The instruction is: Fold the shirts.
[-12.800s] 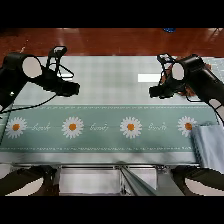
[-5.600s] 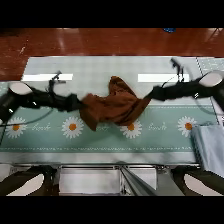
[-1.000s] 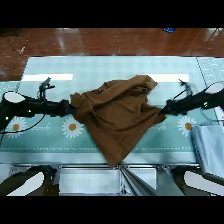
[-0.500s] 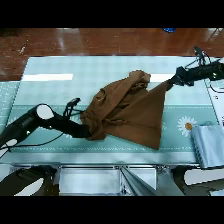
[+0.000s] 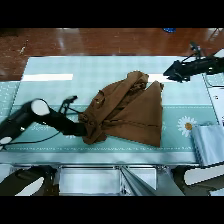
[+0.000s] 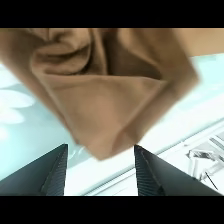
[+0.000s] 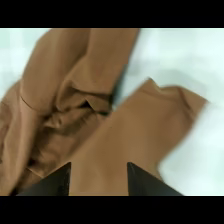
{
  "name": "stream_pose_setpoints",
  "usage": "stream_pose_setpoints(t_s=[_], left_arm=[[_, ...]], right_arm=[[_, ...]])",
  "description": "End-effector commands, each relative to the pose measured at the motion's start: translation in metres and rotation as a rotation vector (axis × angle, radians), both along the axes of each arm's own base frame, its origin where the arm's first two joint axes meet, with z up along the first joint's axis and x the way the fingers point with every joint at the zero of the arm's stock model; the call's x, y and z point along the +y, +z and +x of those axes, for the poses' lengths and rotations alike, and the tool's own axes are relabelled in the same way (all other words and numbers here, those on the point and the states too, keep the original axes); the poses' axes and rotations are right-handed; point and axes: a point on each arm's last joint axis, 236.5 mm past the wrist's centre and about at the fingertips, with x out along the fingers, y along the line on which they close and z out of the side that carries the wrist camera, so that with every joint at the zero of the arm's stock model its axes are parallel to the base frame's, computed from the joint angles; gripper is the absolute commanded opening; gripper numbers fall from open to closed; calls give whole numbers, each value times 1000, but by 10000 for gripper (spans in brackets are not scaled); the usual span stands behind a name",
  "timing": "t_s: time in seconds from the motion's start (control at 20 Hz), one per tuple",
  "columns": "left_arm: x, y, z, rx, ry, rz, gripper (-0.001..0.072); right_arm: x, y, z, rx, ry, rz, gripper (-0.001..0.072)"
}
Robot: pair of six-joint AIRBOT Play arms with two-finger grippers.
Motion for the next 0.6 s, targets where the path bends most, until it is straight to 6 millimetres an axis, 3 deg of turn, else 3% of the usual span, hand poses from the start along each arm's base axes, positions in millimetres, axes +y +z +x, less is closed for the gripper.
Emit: stream_pose_setpoints(t_s=[0.0,0.1,0.15,0.2,0.35,0.55], left_arm=[[52,56,48,-209,118,-2,508],[100,70,82,-337,355,16,507],[117,65,88,-317,477,-9,506],[121,56,87,-260,557,-66,507],[110,16,79,-41,718,-238,506],[74,-16,79,145,681,-365,507]], right_arm=[[-64,15,-43,43,-86,-127,409],[-82,10,-68,5,-229,-154,409],[-84,-2,-85,9,-277,-161,409],[-76,-17,-106,31,-306,-142,409],[-41,-54,-158,98,-273,-84,409],[-12,-64,-185,131,-258,-7,409]])
